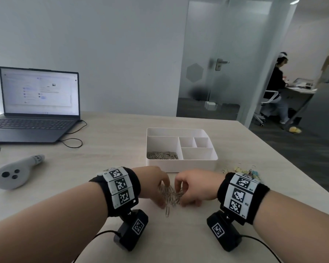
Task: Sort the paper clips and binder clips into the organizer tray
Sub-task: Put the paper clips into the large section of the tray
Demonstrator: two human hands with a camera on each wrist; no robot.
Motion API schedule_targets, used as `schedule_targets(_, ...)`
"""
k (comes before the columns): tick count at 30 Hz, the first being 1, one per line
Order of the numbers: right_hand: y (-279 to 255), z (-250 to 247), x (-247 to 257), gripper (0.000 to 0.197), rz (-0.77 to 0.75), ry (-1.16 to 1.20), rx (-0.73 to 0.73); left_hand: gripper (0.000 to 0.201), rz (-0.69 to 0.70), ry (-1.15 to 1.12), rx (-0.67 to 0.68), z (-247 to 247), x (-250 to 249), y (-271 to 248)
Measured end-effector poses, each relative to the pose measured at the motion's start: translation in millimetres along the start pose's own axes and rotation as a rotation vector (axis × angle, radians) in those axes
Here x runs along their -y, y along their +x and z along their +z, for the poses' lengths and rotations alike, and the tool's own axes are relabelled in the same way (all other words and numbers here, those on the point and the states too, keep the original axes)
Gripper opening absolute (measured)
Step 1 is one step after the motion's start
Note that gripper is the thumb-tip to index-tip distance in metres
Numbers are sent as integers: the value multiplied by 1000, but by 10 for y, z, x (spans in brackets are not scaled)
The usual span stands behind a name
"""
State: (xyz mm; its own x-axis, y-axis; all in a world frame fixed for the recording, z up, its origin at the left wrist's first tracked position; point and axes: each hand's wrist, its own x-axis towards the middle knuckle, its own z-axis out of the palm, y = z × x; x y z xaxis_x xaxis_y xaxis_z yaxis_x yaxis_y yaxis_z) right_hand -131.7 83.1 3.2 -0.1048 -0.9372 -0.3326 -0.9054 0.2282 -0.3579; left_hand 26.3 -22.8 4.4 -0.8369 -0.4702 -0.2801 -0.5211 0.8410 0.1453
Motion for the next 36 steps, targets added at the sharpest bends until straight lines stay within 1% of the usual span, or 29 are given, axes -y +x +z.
schedule_targets(2, -33, -33, -2, 34, 1, 29, -38, 81, -17, -5, 4, -14, 29, -16)
schedule_targets(3, -58, -54, -12, 40, 12, 21, -43, 87, -36, 5, 11, -17, 50, -24)
schedule_targets(5, -101, -79, -34, 59, 49, -67, -18, 98, -67, 38, 27, -9, 73, -41)
schedule_targets(7, -117, -74, -40, 74, 74, -139, 22, 99, -69, 49, 24, 6, 59, -40)
schedule_targets(8, -112, -64, -31, 75, 71, -148, 26, 96, -61, 48, 16, 11, 39, -33)
schedule_targets(12, -38, -7, 43, 55, -8, -186, -22, 68, -34, 26, -40, 8, -35, 27)
schedule_targets(16, 44, 23, 94, 36, -46, -159, -42, 48, -15, 26, -53, -21, -100, 79)
schedule_targets(20, 100, 30, 97, 28, -62, -144, -75, 31, -5, 24, -47, -24, -125, 122)
schedule_targets(23, 128, 34, 102, 23, -70, -102, -89, 25, -16, -20, -52, -20, -96, 146)
schedule_targets(28, 146, 37, 114, 14, -85, -110, -116, 23, -25, -86, -78, 12, -50, 183)
schedule_targets(30, 156, 37, 104, 11, -81, -89, -106, 19, -24, -133, -92, 24, -33, 189)
schedule_targets(33, 154, 40, 92, 10, -79, -71, -85, 18, -20, -196, -130, 38, -14, 188)
schedule_targets(36, 148, 53, 92, 11, -95, -105, -114, 17, -33, -270, -167, 57, 8, 190)
